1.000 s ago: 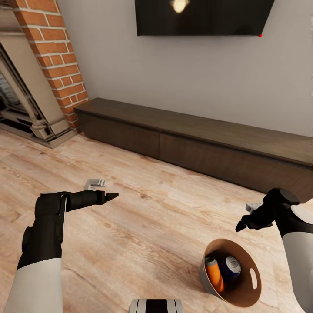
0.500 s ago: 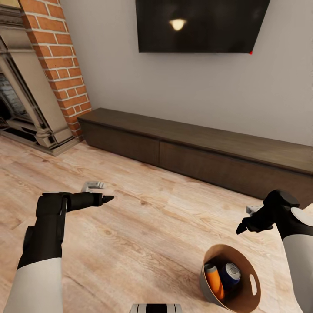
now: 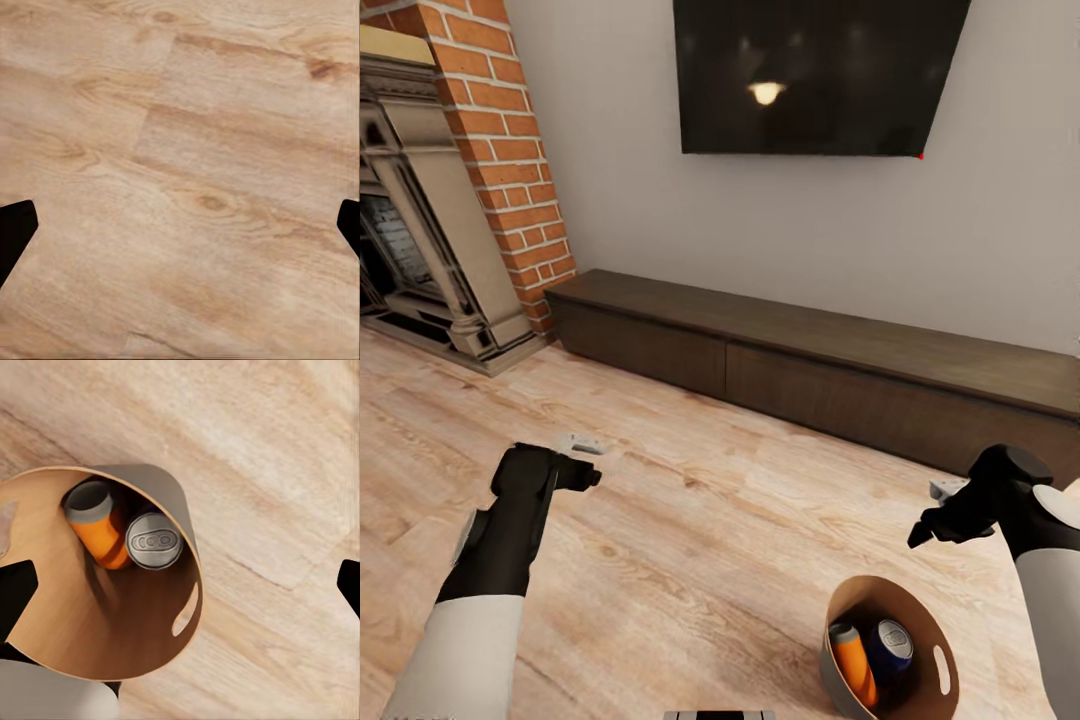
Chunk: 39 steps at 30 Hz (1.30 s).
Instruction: Put the three can of soda from the living room inside the tash can in the kitchen.
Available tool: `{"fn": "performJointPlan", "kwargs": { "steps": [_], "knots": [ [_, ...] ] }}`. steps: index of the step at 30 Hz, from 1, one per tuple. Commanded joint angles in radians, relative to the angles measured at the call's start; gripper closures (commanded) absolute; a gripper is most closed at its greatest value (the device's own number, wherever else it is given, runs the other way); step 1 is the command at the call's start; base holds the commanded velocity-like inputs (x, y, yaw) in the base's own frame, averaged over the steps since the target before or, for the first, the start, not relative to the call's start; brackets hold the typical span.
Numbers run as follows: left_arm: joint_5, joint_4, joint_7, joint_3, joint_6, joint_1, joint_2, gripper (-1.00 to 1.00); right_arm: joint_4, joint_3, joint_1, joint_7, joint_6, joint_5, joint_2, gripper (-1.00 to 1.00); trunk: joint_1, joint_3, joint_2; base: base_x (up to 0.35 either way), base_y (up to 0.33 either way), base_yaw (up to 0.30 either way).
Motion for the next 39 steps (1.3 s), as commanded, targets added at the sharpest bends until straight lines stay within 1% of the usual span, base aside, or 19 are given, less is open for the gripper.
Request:
{"fn": "performJointPlan", "kwargs": {
  "steps": [1, 5, 9, 10, 11, 12, 13, 14, 15, 16, 18, 19, 20, 21, 27, 30, 34, 37, 39],
  "knots": [
    [-0.003, 0.044, 0.080, -0.019, 0.000, 0.000, 0.000, -1.00, -0.001, 0.000, 0.004, -0.001, -0.006, 0.001, 0.000, -1.00, -0.004, 0.003, 0.007, 0.000, 0.000, 0.000],
    [-0.005, 0.111, 0.166, -0.033, 0.000, 0.000, 0.001, -1.00, -0.001, -0.001, 0.007, -0.015, -0.047, 0.001, 0.000, -1.00, -0.019, 0.016, 0.035, 0.000, 0.000, 0.000],
    [-0.005, 0.135, 0.183, -0.036, 0.000, 0.000, 0.001, -1.00, -0.001, 0.000, 0.008, -0.029, -0.056, 0.001, 0.001, -1.00, -0.035, 0.028, 0.063, 0.000, 0.000, 0.000],
    [1.393, -0.385, 0.264, 0.563, -0.807, 1.067, 0.940, -1.00, -0.446, 0.671, -0.139, -0.948, 0.000, 0.366, 0.490, -1.00, -0.038, 0.031, 0.070, 0.000, 0.000, 0.000],
    [1.128, -0.385, 0.270, 0.449, -0.648, 0.865, 0.762, -1.00, -0.361, 0.543, -0.104, -0.782, 0.000, 0.296, 0.490, -1.00, -0.042, 0.035, 0.077, 0.000, 0.000, 0.000],
    [0.721, -0.318, 0.282, 0.273, -0.405, 0.553, 0.488, -1.00, -0.231, 0.347, -0.049, -0.528, 0.000, 0.190, 0.356, -1.00, -0.046, 0.038, 0.084, 0.000, 0.000, 0.000],
    [0.577, -0.200, 0.287, 0.210, -0.319, 0.443, 0.391, -1.00, -0.185, 0.277, -0.028, -0.438, 0.000, 0.151, 0.285, -1.00, -0.050, 0.041, 0.091, 0.000, 0.000, 0.000],
    [0.461, -0.106, 0.290, 0.160, -0.250, 0.354, 0.313, -1.00, -0.148, 0.221, -0.010, -0.367, 0.000, 0.121, 0.229, -1.00, -0.054, 0.044, 0.098, 0.000, 0.000, 0.000],
    [0.369, -0.031, 0.293, 0.120, -0.195, 0.283, 0.251, -1.00, -0.119, 0.177, 0.005, -0.309, 0.000, 0.096, 0.184, -1.00, -0.058, 0.047, 0.105, 0.000, 0.000, 0.000],
    [0.238, 0.077, 0.297, 0.063, -0.116, 0.181, 0.162, -1.00, -0.076, 0.112, 0.030, -0.227, 0.000, 0.061, 0.120, -1.00, -0.061, 0.050, 0.112, 0.000, 0.000, 0.000],
    [0.155, 0.147, 0.299, 0.027, -0.069, 0.116, 0.106, -1.00, -0.049, 0.071, 0.048, -0.174, 0.000, 0.038, 0.079, -1.00, -0.069, 0.057, 0.126, 0.000, 0.000, 0.000],
    [0.102, 0.192, 0.299, 0.005, -0.046, 0.074, 0.070, -1.00, -0.031, 0.045, 0.061, -0.141, -0.014, 0.024, 0.053, -1.00, -0.073, 0.060, 0.133, 0.000, 0.000, 0.000],
    [0.067, 0.224, 0.299, -0.010, -0.041, 0.048, 0.048, -1.00, -0.020, 0.028, 0.072, -0.119, -0.043, 0.015, 0.036, -1.00, -0.077, 0.063, 0.140, 0.000, 0.000, 0.000],
    [0.054, 0.239, 0.298, -0.014, -0.043, 0.038, 0.040, -1.00, -0.016, 0.022, 0.077, -0.111, -0.053, 0.012, 0.029, -1.00, -0.081, 0.066, 0.147, 0.000, 0.000, 0.000],
    [0.019, 0.339, 0.298, -0.028, -0.084, 0.010, 0.018, -1.00, -0.006, -0.006, 0.108, -0.088, -0.099, 0.002, 0.008, -1.00, -0.104, 0.085, 0.189, 0.000, 0.000, 0.000],
    [0.011, 0.384, 0.299, -0.031, -0.105, 0.004, 0.013, -1.00, -0.003, -0.073, 0.119, -0.095, -0.157, 0.000, 0.006, -1.00, -0.115, 0.094, 0.210, 0.000, 0.000, 0.000],
    [0.008, 0.406, 0.299, -0.032, -0.115, 0.002, 0.011, -1.00, 0.003, -0.159, 0.126, -0.164, -0.235, -0.003, 0.009, -1.00, -0.130, 0.107, 0.238, 0.000, 0.000, 0.000],
    [0.008, 0.413, 0.298, -0.033, -0.120, 0.002, 0.011, -1.00, 0.008, -0.194, 0.133, -0.201, -0.267, -0.024, 0.014, -1.00, -0.142, 0.116, 0.259, 0.000, 0.000, 0.000],
    [0.008, 0.414, 0.298, -0.033, -0.121, 0.001, 0.011, -1.00, 0.009, -0.200, 0.142, -0.209, -0.273, -0.034, 0.016, -1.00, -0.150, 0.122, 0.273, 0.000, 0.000, 0.000]
  ]
}}
